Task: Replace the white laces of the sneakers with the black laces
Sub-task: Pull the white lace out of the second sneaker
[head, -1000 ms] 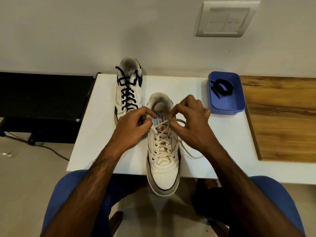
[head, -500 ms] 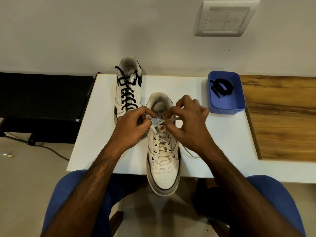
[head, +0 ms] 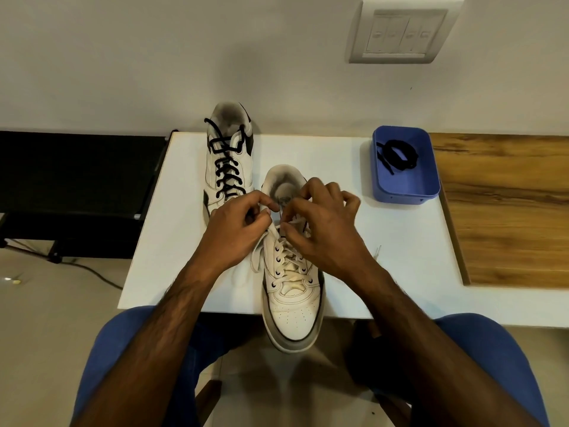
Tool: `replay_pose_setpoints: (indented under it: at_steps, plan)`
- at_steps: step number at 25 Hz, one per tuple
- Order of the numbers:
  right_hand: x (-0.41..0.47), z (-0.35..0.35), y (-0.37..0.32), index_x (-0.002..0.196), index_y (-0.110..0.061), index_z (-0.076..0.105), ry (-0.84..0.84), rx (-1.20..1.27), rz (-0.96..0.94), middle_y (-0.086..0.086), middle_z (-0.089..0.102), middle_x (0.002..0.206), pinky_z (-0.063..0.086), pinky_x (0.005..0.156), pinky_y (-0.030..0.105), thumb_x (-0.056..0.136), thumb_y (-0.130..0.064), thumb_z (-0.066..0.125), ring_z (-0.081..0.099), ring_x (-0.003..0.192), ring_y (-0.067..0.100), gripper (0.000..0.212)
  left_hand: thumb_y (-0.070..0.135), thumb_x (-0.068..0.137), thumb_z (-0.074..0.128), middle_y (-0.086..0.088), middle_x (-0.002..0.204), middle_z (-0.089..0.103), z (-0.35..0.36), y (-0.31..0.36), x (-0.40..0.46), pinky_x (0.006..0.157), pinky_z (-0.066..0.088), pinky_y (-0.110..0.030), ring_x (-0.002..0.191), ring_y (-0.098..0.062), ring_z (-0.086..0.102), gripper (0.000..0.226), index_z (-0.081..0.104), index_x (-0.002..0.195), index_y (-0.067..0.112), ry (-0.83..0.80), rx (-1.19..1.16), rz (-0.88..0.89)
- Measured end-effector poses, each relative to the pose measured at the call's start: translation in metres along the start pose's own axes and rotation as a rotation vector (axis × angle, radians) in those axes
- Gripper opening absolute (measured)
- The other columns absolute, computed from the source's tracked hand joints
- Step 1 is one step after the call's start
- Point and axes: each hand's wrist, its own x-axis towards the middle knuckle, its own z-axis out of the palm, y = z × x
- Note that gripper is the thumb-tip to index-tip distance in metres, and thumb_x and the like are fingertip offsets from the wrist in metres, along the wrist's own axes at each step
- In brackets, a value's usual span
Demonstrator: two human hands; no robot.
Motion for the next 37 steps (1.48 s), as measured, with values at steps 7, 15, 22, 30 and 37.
replay_pose_setpoints:
  at_steps: [7, 15, 22, 30, 37]
  plan:
    - [-0.002, -0.006, 0.002, 0.099, -0.034, 0.069, 0.051, 0.052, 0.055, -0.012, 0.042, 0.105, 0.022, 0.097, 0.04, 0.084, -0.041, 0.064, 0.04, 0.109, 0.012, 0.017, 0.021, 0.097, 0.057, -0.006, 0.074, 0.06, -0.001, -0.002, 0.0, 0.065, 0.043, -0.032, 0.066, -0.016, 0.054, 0.017, 0.069, 0.099, 0.033, -0.004, -0.024, -0.005]
    - [0.001, -0.01, 0.009, 0.093, -0.03, 0.068, 0.112, 0.016, 0.075, -0.011, 0.041, 0.104, 0.018, 0.097, 0.037, 0.083, -0.041, 0.061, 0.041, 0.107, 0.013, 0.016, 0.021, 0.097, 0.056, -0.006, 0.071, 0.057, -0.001, -0.002, 0.0, 0.061, 0.041, -0.032, 0.061, -0.011, 0.05, 0.019, 0.069, 0.1, 0.033, -0.009, -0.031, -0.003]
    - [-0.002, 0.001, -0.007, 0.097, -0.034, 0.071, 0.027, -0.039, 0.001, -0.006, 0.045, 0.107, 0.024, 0.096, 0.044, 0.084, -0.039, 0.071, 0.042, 0.109, 0.018, 0.014, 0.022, 0.097, 0.055, -0.006, 0.072, 0.06, 0.0, -0.003, -0.001, 0.064, 0.044, -0.032, 0.064, -0.014, 0.055, 0.018, 0.069, 0.099, 0.034, -0.003, -0.036, -0.004]
    - [0.001, -0.015, 0.009, 0.094, -0.032, 0.069, 0.119, 0.01, 0.099, -0.008, 0.042, 0.101, 0.015, 0.094, 0.034, 0.084, -0.038, 0.067, 0.041, 0.105, 0.015, 0.013, 0.021, 0.097, 0.057, -0.005, 0.071, 0.057, -0.001, -0.003, 0.0, 0.065, 0.044, -0.033, 0.067, -0.018, 0.054, 0.018, 0.07, 0.1, 0.033, -0.001, -0.03, 0.001]
    - [0.0, 0.001, -0.008, 0.091, -0.03, 0.069, 0.044, -0.057, -0.024, -0.004, 0.048, 0.106, 0.024, 0.095, 0.046, 0.083, -0.037, 0.072, 0.045, 0.107, 0.022, 0.011, 0.022, 0.097, 0.056, -0.005, 0.075, 0.061, 0.0, -0.003, 0.0, 0.065, 0.046, -0.035, 0.066, -0.015, 0.056, 0.017, 0.069, 0.098, 0.034, 0.004, -0.038, 0.001]
